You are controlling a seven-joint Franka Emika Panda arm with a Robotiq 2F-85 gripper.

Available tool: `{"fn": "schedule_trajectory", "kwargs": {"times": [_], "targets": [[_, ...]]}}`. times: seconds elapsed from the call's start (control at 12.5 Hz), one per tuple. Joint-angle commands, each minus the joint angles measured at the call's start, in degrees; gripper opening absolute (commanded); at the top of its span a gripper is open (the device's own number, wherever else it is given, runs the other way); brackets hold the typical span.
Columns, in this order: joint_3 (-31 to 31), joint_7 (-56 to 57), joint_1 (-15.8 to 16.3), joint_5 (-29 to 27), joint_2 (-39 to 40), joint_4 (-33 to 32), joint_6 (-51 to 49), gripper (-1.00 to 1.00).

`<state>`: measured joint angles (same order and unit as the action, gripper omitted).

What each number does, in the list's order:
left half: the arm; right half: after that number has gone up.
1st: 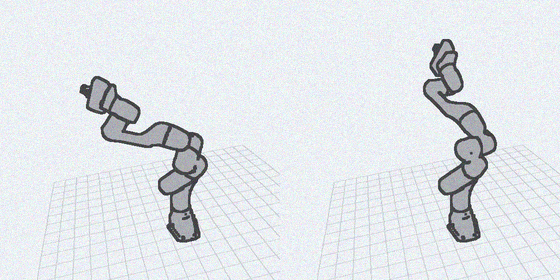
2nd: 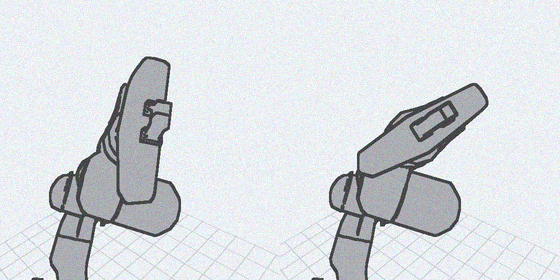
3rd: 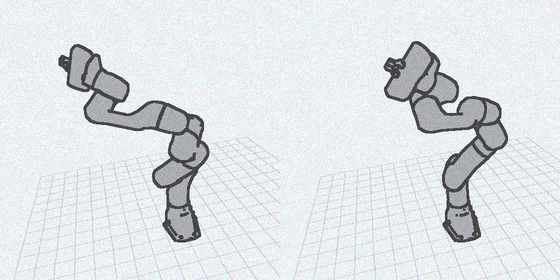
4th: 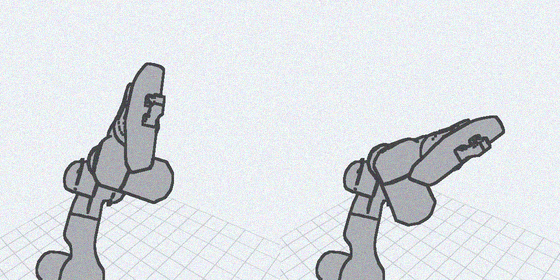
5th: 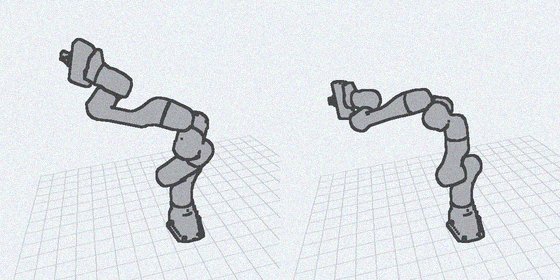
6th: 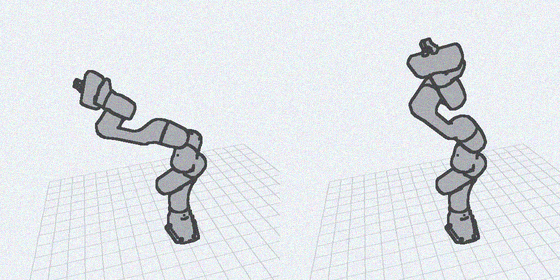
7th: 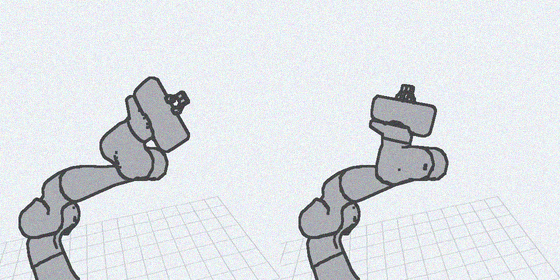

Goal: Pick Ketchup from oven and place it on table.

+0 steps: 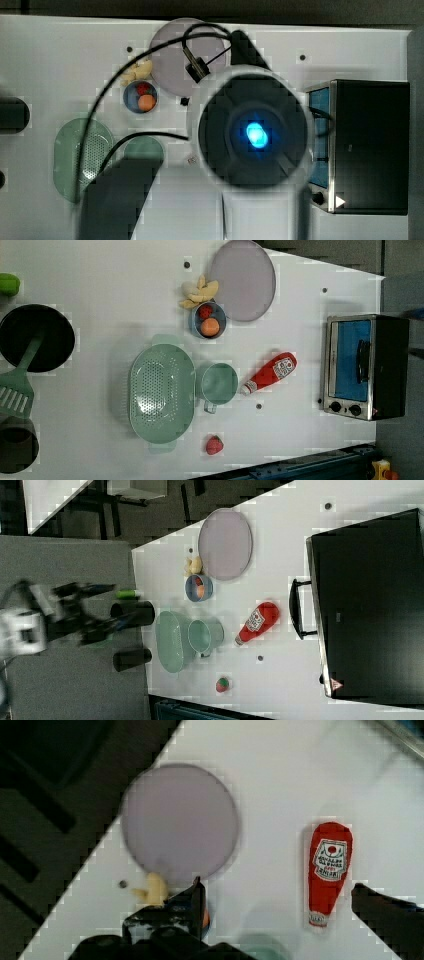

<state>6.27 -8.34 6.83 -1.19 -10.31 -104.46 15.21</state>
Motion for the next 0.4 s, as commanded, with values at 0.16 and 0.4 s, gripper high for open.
{"fn": "schedule_trajectory", "kwargs": {"times": [0.16,0.4], "targets": [[1.10,-2.15,-0.04,-0.40,1.30,4.55,-16.54,1.00],[1.27,-2.15,-0.09,-0.40,1.22,5.32,-17.44,1.00]]}}
